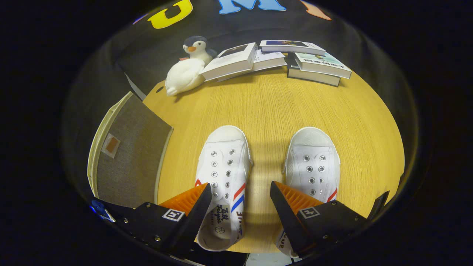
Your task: Open the storage box then place both shoes into the box .Put the left shoe in first, then the right shoe, with the right side of both shoes facing outward in a uniform manner.
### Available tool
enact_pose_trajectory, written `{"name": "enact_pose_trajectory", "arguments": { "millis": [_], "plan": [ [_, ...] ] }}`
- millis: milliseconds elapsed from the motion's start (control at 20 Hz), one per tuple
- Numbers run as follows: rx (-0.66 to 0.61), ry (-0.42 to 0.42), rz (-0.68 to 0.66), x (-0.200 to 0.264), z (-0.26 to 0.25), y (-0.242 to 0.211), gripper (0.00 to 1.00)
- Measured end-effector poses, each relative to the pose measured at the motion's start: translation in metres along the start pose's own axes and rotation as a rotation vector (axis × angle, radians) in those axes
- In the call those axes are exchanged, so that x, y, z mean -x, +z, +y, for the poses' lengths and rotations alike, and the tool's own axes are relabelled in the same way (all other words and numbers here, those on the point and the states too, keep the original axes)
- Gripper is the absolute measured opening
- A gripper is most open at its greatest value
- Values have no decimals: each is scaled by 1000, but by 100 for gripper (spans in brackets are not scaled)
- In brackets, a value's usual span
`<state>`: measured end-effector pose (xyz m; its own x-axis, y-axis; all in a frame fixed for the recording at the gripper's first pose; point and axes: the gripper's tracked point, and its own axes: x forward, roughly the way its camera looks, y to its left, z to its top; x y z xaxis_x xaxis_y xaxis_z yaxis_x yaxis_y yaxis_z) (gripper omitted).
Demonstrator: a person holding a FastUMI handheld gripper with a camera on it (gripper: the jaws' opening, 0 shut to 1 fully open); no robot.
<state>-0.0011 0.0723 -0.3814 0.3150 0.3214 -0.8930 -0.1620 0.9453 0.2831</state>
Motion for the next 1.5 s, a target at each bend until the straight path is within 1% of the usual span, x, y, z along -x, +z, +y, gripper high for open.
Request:
{"name": "enact_pose_trajectory", "arguments": {
  "millis": [50,100,150,200,300,350,400,450,500,550,600,650,700,750,900,950,1000,1050,1100,1200,1500],
  "plan": [
    [12,-4,9,-3,-1,-2,93],
    [13,1,14,-4,0,-1,92],
    [6,-1,30,-8,-1,-4,88],
    [-3,3,45,-11,0,-5,86],
    [-47,37,62,-16,5,-8,84],
    [-69,48,64,-13,6,-8,78],
    [-86,64,68,-14,7,-9,78],
    [-119,103,68,-13,14,-9,78],
    [-152,113,70,-15,19,-11,56],
    [-160,108,62,-13,18,-8,34],
    [-149,102,67,-13,19,-9,33],
    [-132,66,68,-17,14,-10,34],
    [-157,74,59,5,10,-7,34],
    [-185,64,66,-14,13,-10,11],
    [-248,89,78,-9,21,-12,11],
    [-294,81,48,-3,18,-8,11],
    [-318,88,54,-12,18,-10,0],
    [-359,99,49,-6,21,-7,0],
    [-390,128,60,-1,26,-8,0],
    [-443,179,33,11,34,4,0],
    [-441,255,-17,51,74,39,0]
  ]
}}
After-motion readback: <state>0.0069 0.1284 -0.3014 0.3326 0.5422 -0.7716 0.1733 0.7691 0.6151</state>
